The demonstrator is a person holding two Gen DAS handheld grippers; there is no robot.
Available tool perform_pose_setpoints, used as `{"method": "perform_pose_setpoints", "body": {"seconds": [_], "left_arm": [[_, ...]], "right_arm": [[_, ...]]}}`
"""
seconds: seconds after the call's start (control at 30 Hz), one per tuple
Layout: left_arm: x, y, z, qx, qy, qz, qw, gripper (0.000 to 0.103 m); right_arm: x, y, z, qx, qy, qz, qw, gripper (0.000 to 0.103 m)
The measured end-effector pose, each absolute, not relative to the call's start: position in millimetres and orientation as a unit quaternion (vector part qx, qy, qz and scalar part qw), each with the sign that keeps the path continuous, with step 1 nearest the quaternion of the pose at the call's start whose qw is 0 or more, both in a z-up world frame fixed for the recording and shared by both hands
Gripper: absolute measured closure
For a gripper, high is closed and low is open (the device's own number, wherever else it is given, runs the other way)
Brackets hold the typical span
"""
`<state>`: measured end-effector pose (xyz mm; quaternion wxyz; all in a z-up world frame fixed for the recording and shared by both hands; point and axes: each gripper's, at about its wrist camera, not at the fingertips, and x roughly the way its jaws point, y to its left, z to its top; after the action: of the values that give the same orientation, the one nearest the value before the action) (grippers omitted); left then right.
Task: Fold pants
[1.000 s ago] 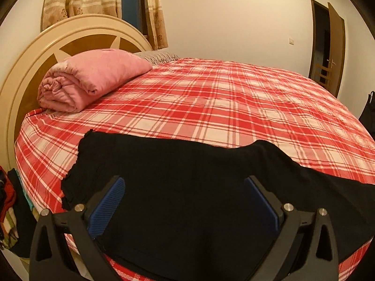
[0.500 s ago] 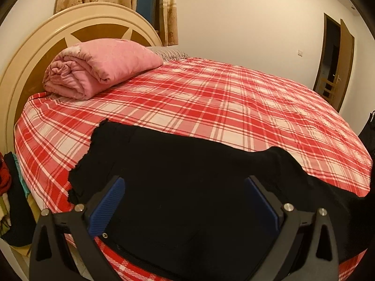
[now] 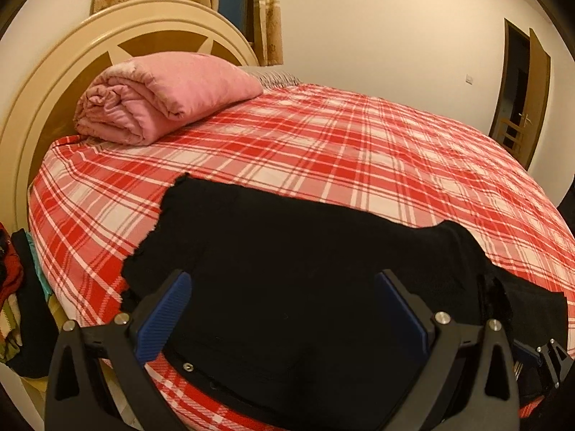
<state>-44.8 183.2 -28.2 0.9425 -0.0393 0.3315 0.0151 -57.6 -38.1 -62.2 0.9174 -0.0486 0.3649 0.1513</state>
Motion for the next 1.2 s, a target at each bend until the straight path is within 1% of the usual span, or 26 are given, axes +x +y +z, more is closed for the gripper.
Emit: {"method": "perform_pose_setpoints", "body": {"seconds": [0.1, 0.17, 0.2, 0.23, 0.3, 0.33, 0.37, 0.43, 0.57, 0.67, 0.7, 0.77, 0.83, 0.97, 1.0, 1.07, 1.13, 1.17, 1.2], "left_arm": [[-44, 173, -27, -0.035, 0.334, -0.002, 0.942, 0.0], [-45, 161, -23, -0.03, 0.33, -0.027, 0.943, 0.0], [-46, 153, -21, -0.024, 0.327, -0.04, 0.944, 0.0], [-46, 144, -19, -0.017, 0.322, -0.051, 0.945, 0.0], [-48, 121, -15, -0.004, 0.316, -0.084, 0.945, 0.0], [-48, 110, -14, 0.001, 0.315, -0.099, 0.944, 0.0], [-49, 97, -14, 0.006, 0.316, -0.118, 0.941, 0.0], [-52, 70, -16, 0.016, 0.319, -0.152, 0.935, 0.0], [-64, 22, -29, 0.053, 0.324, -0.184, 0.926, 0.0], [-64, 6, -44, 0.073, 0.348, -0.174, 0.918, 0.002], [-64, 5, -48, 0.074, 0.356, -0.17, 0.916, 0.002], [-63, 4, -58, 0.082, 0.374, -0.163, 0.909, 0.002], [-61, 4, -68, 0.092, 0.39, -0.151, 0.904, 0.002], [-60, 13, -72, 0.061, 0.401, -0.161, 0.9, 0.001], [-60, 11, -72, 0.06, 0.401, -0.163, 0.899, 0.001], [-61, 15, -70, 0.059, 0.401, -0.166, 0.899, 0.001], [-63, 29, -63, 0.048, 0.394, -0.167, 0.903, 0.001], [-65, 41, -58, 0.042, 0.385, -0.157, 0.908, 0.001], [-66, 52, -55, 0.037, 0.376, -0.146, 0.914, 0.001]], "right_arm": [[-72, -79, -30, 0.065, 0.329, 0.191, 0.923, 0.027], [-82, -117, -13, 0.117, 0.304, 0.164, 0.931, 0.03], [-86, -139, -6, 0.13, 0.293, 0.133, 0.938, 0.042], [-91, -163, -1, 0.133, 0.288, 0.093, 0.944, 0.063], [-96, -209, -1, 0.124, 0.302, -0.008, 0.945, 0.084], [-99, -224, -3, 0.124, 0.308, -0.047, 0.942, 0.086], [-102, -240, -6, 0.125, 0.313, -0.084, 0.938, 0.086], [-107, -259, -14, 0.132, 0.325, -0.104, 0.931, 0.086], [-96, -252, -33, 0.124, 0.352, -0.08, 0.924, 0.086], [-73, -245, -55, 0.1, 0.372, -0.097, 0.918, 0.086], [-67, -250, -63, 0.101, 0.38, -0.105, 0.914, 0.089], [-62, -253, -72, 0.106, 0.356, -0.116, 0.921, 0.089], [-59, -251, -73, 0.098, 0.352, -0.125, 0.922, 0.089], [-58, -250, -72, 0.097, 0.348, -0.131, 0.923, 0.088], [-58, -252, -70, 0.098, 0.349, -0.13, 0.923, 0.087], [-62, -250, -64, 0.109, 0.351, -0.131, 0.921, 0.087], [-77, -245, -48, 0.14, 0.318, -0.117, 0.931, 0.086], [-83, -239, -42, 0.141, 0.304, -0.112, 0.936, 0.086], [-88, -232, -36, 0.134, 0.292, -0.109, 0.941, 0.084]]}}
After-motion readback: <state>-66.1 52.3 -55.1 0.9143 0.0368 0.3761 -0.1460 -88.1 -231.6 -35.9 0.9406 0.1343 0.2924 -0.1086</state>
